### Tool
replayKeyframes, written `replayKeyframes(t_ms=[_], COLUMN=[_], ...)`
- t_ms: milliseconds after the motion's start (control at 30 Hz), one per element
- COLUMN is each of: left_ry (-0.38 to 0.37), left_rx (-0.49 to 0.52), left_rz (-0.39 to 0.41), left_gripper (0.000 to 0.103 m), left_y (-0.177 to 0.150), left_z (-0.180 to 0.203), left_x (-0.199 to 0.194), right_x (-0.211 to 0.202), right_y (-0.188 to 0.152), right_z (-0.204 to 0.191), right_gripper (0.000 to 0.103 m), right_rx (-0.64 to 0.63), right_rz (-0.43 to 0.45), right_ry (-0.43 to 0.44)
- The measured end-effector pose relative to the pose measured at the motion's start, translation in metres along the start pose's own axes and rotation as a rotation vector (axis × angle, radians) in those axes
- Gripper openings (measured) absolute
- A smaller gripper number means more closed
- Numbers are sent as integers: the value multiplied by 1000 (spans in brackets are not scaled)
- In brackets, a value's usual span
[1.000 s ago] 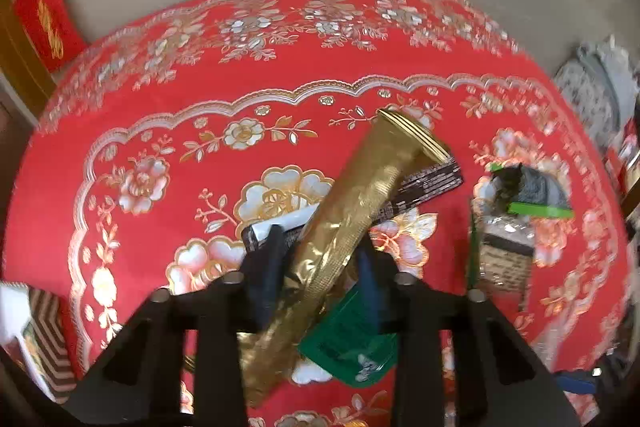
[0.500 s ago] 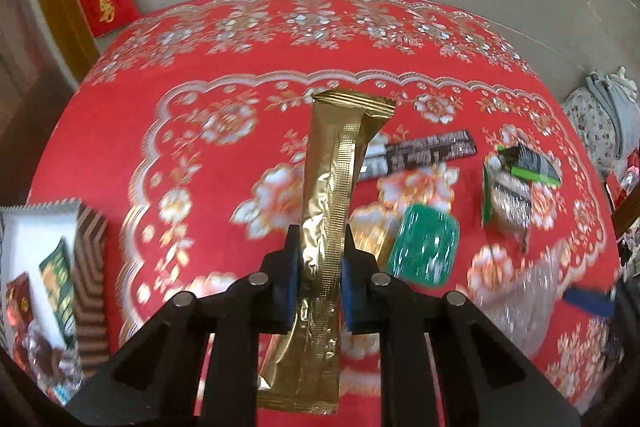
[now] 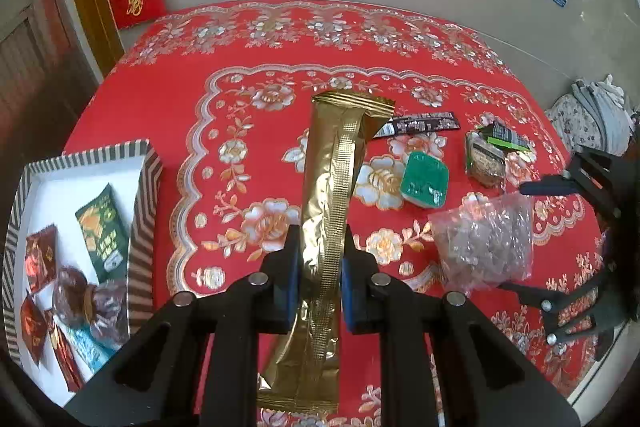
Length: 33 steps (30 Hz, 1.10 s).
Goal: Organize snacks
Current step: 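Grasp the long gold bar packet with the left tool while the right tool grasps the clear nut bag, then carry the gold packet and nut bag over the tray and open both tools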
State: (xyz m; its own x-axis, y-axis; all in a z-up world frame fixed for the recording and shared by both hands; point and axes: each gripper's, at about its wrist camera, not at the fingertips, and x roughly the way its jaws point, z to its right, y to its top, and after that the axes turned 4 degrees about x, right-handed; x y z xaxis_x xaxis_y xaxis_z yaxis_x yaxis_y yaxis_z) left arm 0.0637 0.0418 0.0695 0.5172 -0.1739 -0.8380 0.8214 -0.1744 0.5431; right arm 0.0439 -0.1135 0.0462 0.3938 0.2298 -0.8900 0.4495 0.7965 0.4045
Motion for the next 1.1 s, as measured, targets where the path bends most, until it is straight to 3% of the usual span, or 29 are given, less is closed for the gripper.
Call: replayKeyframes(t_ms=[133,167,200,300,467,567,700,900,1100], left_ry=[-13,-17,-22,-36,-66,-74,-74,-24,29], left_rx=[0,1,0,-6,-11,4,10,20,11], left_rz=[-16,-20,-23,-25,-9,-3,21,54,77], left_gripper=[19,19,19,19,19,19,19,19,19], left_y=[-6,-7,-8,-12,-20,-28,-38,-53,-65], left_z=[1,2,3,2,5,12,16,15,6], left_x=[1,2,3,3,-4,-11,-24,-39,-47], right_x=[19,16,14,6,-11,-29,-42,-51,-49], right_y=[-2,-2,-4,-14,-33,-44,-44,-35,-18], right_z=[-4,-4,-1,3,-10,-20,-29,-49,-62], right_gripper=[77,65,46,39,36,35,35,35,35], right_rx=[11,37,83,218,348,474,577,634,640], right_rz=[-27,-9,2,20,79,191,302,385,411], right_ry=[35,48,83,128,172,223,226,238,267])
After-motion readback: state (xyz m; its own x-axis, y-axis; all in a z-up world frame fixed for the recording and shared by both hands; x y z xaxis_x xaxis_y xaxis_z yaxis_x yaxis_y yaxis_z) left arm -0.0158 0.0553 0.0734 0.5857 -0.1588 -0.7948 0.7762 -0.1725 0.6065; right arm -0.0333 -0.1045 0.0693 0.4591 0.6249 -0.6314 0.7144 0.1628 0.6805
